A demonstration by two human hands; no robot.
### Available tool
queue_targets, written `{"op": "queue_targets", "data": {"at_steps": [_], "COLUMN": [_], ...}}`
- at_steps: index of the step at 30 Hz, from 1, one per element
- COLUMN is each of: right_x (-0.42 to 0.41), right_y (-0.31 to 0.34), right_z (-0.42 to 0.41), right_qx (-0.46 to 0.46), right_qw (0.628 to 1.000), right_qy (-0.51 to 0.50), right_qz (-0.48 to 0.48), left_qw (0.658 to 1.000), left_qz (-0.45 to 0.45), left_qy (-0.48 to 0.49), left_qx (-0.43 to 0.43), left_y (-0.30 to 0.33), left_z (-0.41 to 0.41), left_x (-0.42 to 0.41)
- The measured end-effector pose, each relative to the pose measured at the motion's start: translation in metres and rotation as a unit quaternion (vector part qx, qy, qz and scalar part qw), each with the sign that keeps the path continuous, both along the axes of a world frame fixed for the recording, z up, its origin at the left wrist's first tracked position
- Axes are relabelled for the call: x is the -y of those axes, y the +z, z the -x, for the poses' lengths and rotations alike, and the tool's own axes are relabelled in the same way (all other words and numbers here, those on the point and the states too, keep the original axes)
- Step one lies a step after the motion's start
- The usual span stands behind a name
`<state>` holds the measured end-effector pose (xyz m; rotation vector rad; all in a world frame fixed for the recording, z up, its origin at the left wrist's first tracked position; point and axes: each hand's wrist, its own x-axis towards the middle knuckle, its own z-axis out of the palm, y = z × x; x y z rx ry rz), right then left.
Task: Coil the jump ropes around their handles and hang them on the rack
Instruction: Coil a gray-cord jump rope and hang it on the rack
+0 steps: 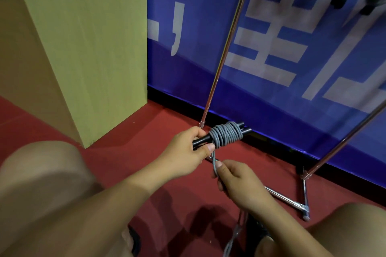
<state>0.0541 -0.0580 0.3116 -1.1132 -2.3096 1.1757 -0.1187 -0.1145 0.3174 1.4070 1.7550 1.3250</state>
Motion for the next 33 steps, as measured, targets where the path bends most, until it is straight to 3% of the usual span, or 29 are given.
{"op": "queue_targets", "data": {"at_steps": [7,12,24,28,33], "right_x": [0.008,0.010,0.003,-0.003,-0.009], "right_y": [0.008,0.013,0.021,0.021,0.021], "right_z": [-0.003,-0.007,-0.013,-0.016,-0.020], "right_qx": [0.018,0.038,0.045,0.027,0.001], "right_qw": [0.995,0.989,0.986,0.982,0.976], "right_qy": [0.009,0.019,-0.047,-0.078,-0.115], "right_qz": [-0.100,-0.145,-0.156,-0.172,-0.187], "left_qw": [0.981,0.966,0.961,0.958,0.946], "left_qz": [0.062,0.070,0.088,0.110,0.125], "left_qy": [0.064,0.058,0.148,0.102,-0.023], "left_qx": [-0.171,-0.244,-0.219,-0.245,-0.298], "left_y": [-0.010,-0.011,-0.011,-0.010,-0.011], "left_z": [-0.001,0.001,0.019,0.018,0.008], "left_x": [-0.005,-0.008,-0.013,-0.011,-0.005]}}
